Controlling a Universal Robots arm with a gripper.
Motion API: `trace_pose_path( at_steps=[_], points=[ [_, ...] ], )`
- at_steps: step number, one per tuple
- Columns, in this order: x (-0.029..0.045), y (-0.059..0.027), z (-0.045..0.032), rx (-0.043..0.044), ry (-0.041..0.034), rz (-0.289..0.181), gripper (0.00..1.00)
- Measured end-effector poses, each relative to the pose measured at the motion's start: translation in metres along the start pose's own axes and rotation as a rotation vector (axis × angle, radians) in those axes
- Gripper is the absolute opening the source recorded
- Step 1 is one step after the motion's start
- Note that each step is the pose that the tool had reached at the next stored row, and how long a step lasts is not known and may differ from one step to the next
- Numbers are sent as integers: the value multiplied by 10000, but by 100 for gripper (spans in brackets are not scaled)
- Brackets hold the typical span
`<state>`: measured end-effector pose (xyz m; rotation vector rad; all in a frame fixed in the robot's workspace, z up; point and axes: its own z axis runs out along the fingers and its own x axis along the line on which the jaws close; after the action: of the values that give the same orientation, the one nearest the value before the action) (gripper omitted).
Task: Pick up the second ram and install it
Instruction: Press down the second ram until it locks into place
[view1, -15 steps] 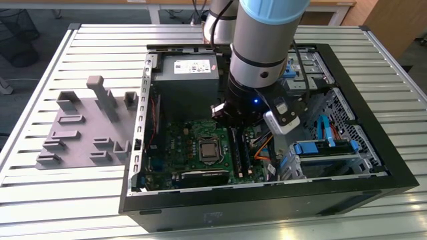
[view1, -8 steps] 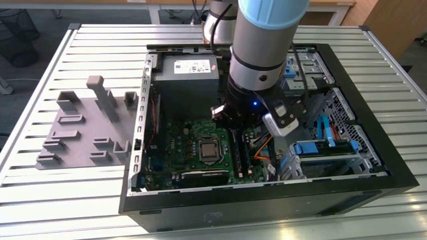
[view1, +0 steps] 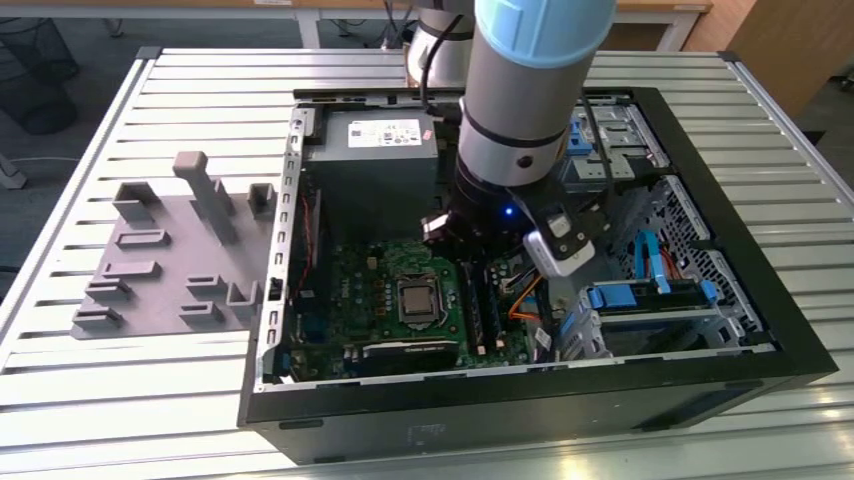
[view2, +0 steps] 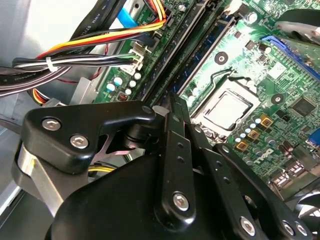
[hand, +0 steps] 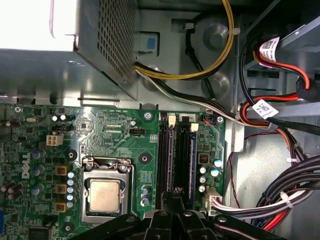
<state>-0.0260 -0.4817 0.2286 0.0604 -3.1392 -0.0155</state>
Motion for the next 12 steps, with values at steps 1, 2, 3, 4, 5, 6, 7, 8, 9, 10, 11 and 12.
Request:
trace_pose_path(
  at_steps=[1,2,3,4,5,6,7,8,9,10,11,12],
  points=[
    [0,0,5,1,0,0,11],
    [0,0,10,0,0,0,11],
    [0,0,13,1,0,0,11],
    [0,0,14,2,0,0,11],
    [0,0,14,3,1,0,11],
    [0,0,14,2,1,0,11],
    [0,0,15,1,0,0,11],
    [0,0,15,0,0,0,11],
    [0,0,16,1,0,0,11],
    [0,0,17,0,0,0,11],
    [0,0,19,-1,-1,0,11],
    [0,0,21,-1,0,0,11]
  ],
)
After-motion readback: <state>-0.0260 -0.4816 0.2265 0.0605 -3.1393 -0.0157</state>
